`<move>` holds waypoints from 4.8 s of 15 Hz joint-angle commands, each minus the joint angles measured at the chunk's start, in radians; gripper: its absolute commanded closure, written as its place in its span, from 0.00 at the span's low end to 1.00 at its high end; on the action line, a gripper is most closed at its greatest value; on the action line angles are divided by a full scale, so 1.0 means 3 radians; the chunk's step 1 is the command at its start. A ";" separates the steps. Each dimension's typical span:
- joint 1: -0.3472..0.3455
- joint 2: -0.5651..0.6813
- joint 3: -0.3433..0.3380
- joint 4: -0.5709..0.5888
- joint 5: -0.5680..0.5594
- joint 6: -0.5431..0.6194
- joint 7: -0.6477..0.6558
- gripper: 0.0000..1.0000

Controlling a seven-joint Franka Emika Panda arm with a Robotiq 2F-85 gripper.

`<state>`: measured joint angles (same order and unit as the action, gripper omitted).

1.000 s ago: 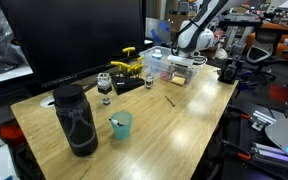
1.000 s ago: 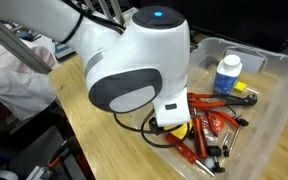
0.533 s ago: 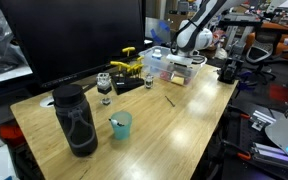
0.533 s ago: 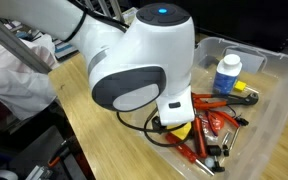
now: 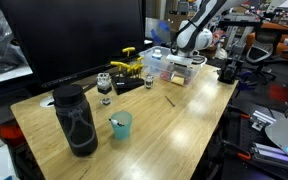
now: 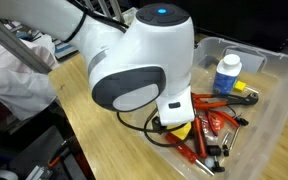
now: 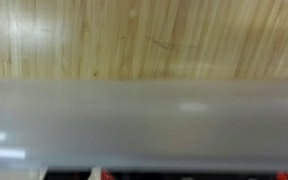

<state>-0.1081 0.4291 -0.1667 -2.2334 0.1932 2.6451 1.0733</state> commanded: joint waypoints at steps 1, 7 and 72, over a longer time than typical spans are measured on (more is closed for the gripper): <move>0.0129 0.0036 -0.0151 0.0006 -0.0066 0.0114 0.0084 0.00; 0.0262 0.0067 -0.0297 -0.0054 -0.0162 0.0283 0.0159 0.00; 0.0556 0.0205 -0.0372 -0.0410 0.0093 0.1871 0.0577 0.95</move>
<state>0.0771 0.4659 -0.3056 -2.3644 0.1707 3.1369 1.2892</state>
